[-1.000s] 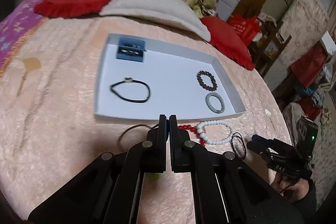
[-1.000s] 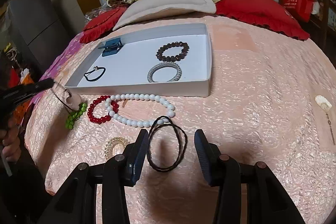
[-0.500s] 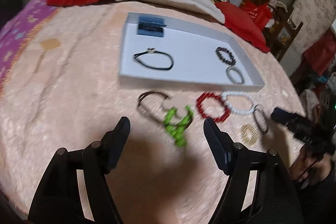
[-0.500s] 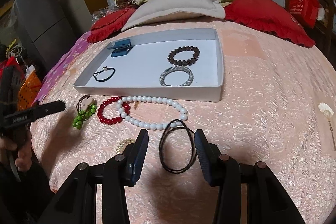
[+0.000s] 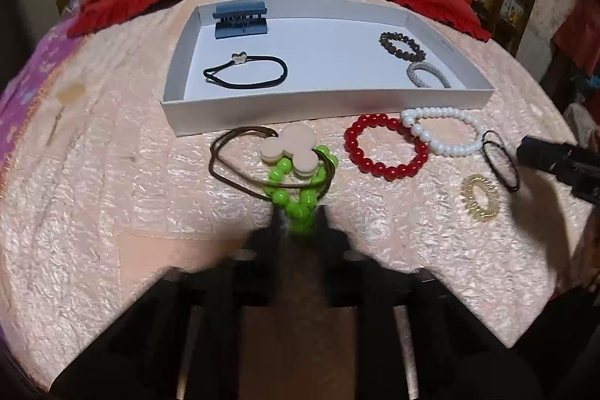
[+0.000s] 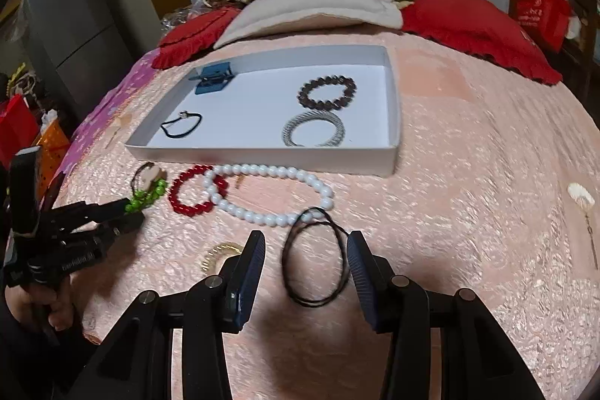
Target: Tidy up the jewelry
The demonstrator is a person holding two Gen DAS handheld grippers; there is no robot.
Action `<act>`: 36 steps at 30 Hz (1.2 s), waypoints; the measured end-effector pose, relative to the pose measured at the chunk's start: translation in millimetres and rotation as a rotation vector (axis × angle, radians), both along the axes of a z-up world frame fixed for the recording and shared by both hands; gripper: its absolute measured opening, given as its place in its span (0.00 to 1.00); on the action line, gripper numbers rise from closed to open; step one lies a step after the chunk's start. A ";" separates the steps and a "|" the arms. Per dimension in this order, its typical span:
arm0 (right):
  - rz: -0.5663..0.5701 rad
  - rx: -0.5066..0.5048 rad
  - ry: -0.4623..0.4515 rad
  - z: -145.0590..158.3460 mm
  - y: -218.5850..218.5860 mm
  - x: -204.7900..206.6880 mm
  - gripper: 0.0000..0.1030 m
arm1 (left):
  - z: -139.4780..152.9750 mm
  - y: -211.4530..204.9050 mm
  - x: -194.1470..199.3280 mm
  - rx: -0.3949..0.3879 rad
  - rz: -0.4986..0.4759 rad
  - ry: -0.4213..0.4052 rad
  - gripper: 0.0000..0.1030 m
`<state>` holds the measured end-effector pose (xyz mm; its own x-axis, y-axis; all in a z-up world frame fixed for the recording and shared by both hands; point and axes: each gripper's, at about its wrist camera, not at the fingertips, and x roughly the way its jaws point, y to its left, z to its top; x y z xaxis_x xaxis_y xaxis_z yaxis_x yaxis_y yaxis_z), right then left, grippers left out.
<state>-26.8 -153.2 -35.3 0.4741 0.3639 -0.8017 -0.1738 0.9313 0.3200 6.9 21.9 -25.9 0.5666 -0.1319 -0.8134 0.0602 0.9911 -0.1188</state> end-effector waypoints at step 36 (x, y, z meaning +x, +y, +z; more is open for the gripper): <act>0.057 -0.167 -0.043 -22.1 15.4 1.4 0.03 | 78.9 65.6 -51.7 -0.288 0.079 -0.217 0.08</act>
